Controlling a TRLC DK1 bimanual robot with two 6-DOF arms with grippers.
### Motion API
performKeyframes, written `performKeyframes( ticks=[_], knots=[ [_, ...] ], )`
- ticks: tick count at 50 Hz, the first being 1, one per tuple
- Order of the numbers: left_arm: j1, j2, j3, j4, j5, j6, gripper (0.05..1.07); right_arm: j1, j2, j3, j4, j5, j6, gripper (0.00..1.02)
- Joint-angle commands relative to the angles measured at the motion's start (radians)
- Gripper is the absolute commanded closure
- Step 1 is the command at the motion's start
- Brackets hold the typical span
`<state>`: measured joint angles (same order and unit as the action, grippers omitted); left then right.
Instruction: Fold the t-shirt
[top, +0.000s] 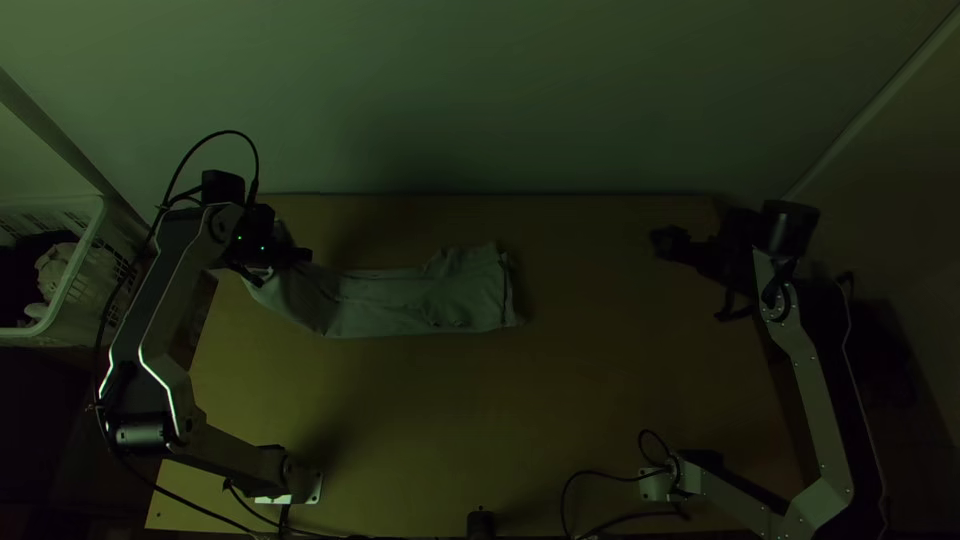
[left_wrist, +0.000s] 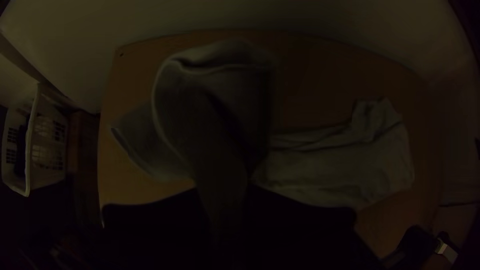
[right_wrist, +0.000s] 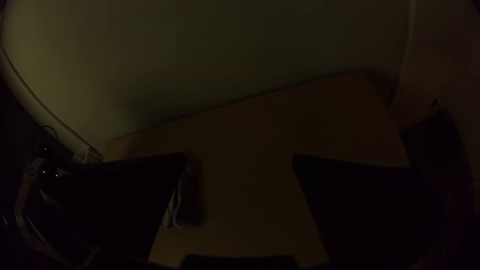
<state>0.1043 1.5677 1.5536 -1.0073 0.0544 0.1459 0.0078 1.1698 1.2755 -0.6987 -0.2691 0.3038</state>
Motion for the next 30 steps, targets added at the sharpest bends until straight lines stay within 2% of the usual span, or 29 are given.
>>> performKeyframes(
  ticks=[1,30],
  knots=[
    [-0.066,-0.014,0.071,-0.047,-0.01,-0.058,1.04,-0.019,-0.035,-0.028,0.004,0.007,-0.02,0.04],
    [-0.445,0.199,0.382,-0.142,-0.048,-0.224,1.04,-0.06,-0.111,-0.116,0.011,0.007,-0.008,0.04]
  ],
)
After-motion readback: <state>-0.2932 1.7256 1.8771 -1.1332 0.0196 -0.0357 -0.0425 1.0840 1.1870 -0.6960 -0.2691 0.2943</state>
